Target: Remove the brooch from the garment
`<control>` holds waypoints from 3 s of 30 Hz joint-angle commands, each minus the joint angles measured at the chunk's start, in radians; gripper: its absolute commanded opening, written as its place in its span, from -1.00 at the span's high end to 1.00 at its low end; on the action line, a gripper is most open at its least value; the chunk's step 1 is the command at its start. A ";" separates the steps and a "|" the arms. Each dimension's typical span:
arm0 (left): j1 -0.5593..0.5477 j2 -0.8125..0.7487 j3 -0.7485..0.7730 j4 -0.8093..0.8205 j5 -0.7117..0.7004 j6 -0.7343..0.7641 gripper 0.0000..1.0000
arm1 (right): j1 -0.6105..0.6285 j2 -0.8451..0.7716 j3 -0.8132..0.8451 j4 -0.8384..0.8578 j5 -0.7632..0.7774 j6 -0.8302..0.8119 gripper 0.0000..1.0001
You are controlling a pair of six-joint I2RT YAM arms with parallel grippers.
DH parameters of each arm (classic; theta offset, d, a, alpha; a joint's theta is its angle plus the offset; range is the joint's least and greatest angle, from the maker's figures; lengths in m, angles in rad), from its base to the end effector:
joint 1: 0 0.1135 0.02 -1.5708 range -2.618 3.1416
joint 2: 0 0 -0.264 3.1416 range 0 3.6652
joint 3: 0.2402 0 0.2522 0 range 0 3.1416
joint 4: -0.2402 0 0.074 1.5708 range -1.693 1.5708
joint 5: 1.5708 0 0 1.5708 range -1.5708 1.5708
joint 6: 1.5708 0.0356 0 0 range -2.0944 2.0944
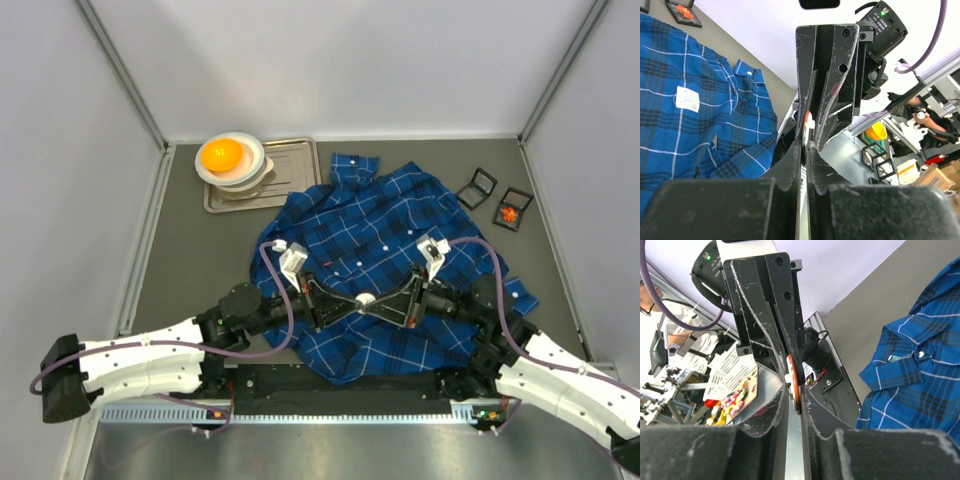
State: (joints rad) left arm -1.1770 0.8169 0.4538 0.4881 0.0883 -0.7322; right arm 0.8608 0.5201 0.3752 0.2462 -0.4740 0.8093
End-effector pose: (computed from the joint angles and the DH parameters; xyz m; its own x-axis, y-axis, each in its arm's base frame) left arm 0.0731 -0.1842 0.2887 -0.6018 -0.2871 -0.7453 0.7411 0.1472 -0.6551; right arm 0.0836 0.1221 0.2794 -0.6572 0.2234 -0.7199 -0.7175 0.1070 0.6883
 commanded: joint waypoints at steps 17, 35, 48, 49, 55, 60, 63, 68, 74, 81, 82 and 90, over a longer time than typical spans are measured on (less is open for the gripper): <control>-0.007 0.002 0.102 -0.051 0.140 0.149 1.00 | -0.008 0.003 -0.004 0.031 0.074 0.091 1.00; -0.009 -0.025 0.059 0.024 0.102 0.159 1.00 | -0.006 -0.066 -0.117 0.107 0.235 0.309 1.00; -0.009 -0.038 0.068 -0.005 0.076 0.174 1.00 | -0.006 -0.066 -0.099 0.064 0.232 0.295 0.85; -0.009 -0.041 0.069 -0.020 0.059 0.171 1.00 | -0.006 -0.074 -0.093 0.047 0.226 0.262 0.60; -0.009 -0.076 0.068 -0.134 -0.012 0.143 1.00 | -0.006 -0.163 -0.007 -0.242 0.203 0.072 -0.06; -0.009 -0.091 0.098 -0.290 -0.030 0.302 1.00 | -0.006 -0.121 0.100 -0.471 0.248 0.057 -0.15; -0.009 -0.046 0.179 -0.400 -0.071 0.502 1.00 | -0.006 -0.039 0.198 -0.609 0.326 0.160 -0.14; -0.010 0.060 0.287 -0.545 -0.183 0.880 1.00 | -0.006 0.180 0.384 -0.729 0.391 0.366 -0.04; -0.013 0.201 0.339 -0.523 -0.323 1.238 1.00 | -0.006 0.307 0.499 -0.795 0.460 0.487 0.05; -0.024 0.272 0.345 -0.461 -0.384 1.370 1.00 | -0.006 0.310 0.507 -0.798 0.544 0.629 0.31; -0.026 0.275 0.341 -0.451 -0.389 1.379 1.00 | -0.006 0.310 0.507 -0.798 0.554 0.640 0.31; -0.041 0.274 0.284 -0.376 -0.375 1.413 1.00 | -0.006 0.345 0.508 -0.723 0.594 0.694 0.28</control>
State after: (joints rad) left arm -1.2083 1.1019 0.7586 0.0174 -0.2825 0.6399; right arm 0.8608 0.8433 0.8391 -0.5476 0.0898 1.4593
